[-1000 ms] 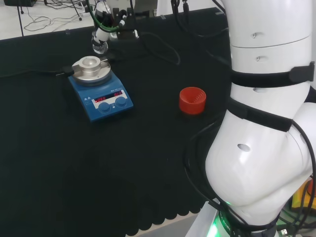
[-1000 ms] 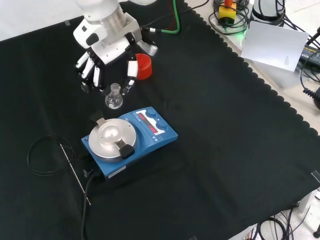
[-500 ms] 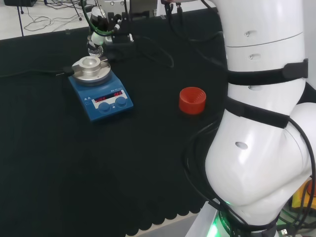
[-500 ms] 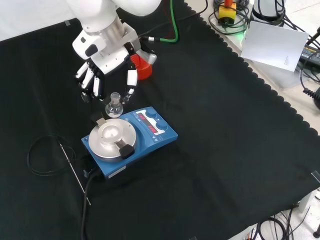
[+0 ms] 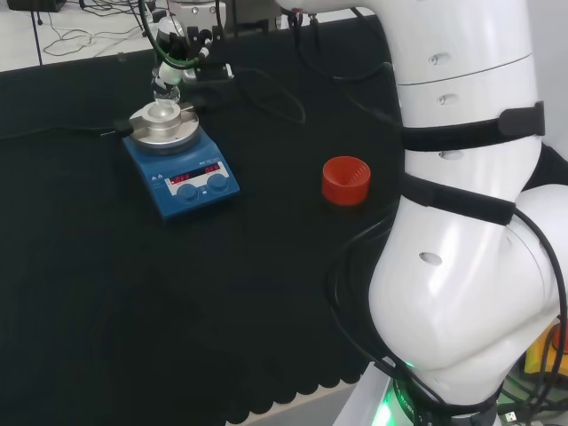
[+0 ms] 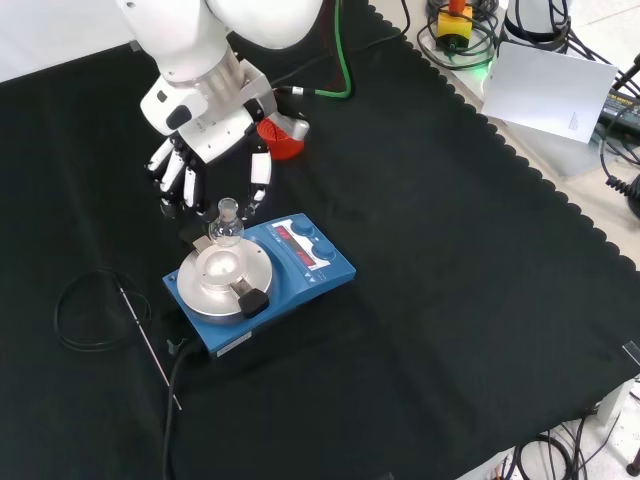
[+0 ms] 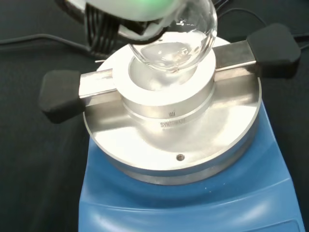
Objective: Place the round-bottom flask on the heater.
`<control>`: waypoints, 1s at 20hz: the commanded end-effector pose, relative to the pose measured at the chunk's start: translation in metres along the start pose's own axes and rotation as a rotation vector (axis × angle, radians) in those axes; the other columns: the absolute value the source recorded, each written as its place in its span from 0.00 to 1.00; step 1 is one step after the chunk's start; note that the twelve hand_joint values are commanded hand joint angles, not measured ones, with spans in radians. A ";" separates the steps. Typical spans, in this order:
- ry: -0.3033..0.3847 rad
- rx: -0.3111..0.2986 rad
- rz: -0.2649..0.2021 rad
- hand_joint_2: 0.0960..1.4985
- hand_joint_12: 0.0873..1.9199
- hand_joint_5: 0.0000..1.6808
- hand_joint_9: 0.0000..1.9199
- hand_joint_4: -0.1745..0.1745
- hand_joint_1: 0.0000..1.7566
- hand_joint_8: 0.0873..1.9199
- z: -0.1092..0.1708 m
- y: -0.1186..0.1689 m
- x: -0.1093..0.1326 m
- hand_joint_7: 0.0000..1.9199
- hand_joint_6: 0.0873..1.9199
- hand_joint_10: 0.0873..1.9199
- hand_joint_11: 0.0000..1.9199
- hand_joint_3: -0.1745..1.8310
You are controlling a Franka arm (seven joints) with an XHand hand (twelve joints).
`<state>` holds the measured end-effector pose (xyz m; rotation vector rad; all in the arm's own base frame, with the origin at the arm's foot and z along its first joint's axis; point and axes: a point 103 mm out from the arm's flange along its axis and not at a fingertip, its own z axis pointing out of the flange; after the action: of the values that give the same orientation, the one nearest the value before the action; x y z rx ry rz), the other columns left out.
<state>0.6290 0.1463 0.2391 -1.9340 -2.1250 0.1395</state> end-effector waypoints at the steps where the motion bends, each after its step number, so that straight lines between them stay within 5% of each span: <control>1: -0.002 0.015 -0.008 0.44 0.72 0.63 0.35 0.78 0.62 0.34 0.002 0.004 0.004 0.21 0.54 0.28 0.14 0.47; 20: -0.026 0.034 0.004 0.44 0.72 0.63 0.35 0.78 0.62 0.34 0.015 0.023 0.004 0.21 0.54 0.29 0.15 0.47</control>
<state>0.6452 0.1523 0.2220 -1.9244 -2.1229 0.1852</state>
